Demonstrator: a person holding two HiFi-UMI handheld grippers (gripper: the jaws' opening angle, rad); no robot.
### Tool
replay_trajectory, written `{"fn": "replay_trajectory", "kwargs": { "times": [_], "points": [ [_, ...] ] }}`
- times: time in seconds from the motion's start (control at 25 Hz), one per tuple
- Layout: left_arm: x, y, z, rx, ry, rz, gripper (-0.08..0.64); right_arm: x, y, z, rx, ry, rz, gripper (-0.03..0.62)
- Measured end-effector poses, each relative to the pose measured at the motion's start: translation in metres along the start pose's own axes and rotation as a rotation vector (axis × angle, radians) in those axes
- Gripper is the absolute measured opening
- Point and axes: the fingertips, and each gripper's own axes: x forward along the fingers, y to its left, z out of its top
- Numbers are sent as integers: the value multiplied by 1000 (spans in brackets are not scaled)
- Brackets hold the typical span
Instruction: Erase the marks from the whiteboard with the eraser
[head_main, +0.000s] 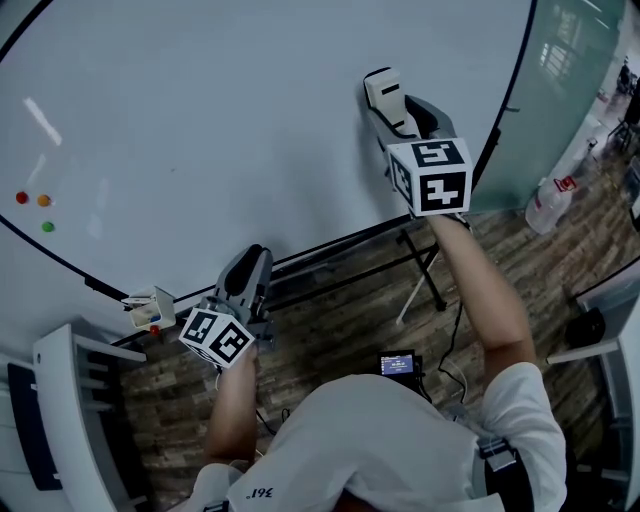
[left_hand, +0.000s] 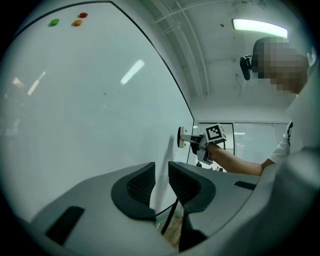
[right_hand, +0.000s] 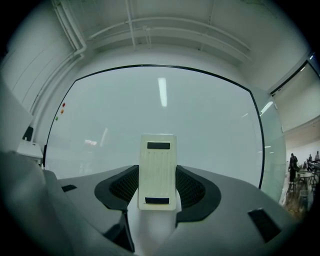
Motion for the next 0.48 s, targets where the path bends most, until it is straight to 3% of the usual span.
{"fn": "replay_trajectory", "kwargs": {
  "times": [0.28,0.48],
  "points": [
    [6,-3,1,7,-7,8,78,5,-72,8,2,5,-95,249],
    [7,2,0,9,-4,11,78,12,-105,21,59,-5,-140,250]
  ]
}}
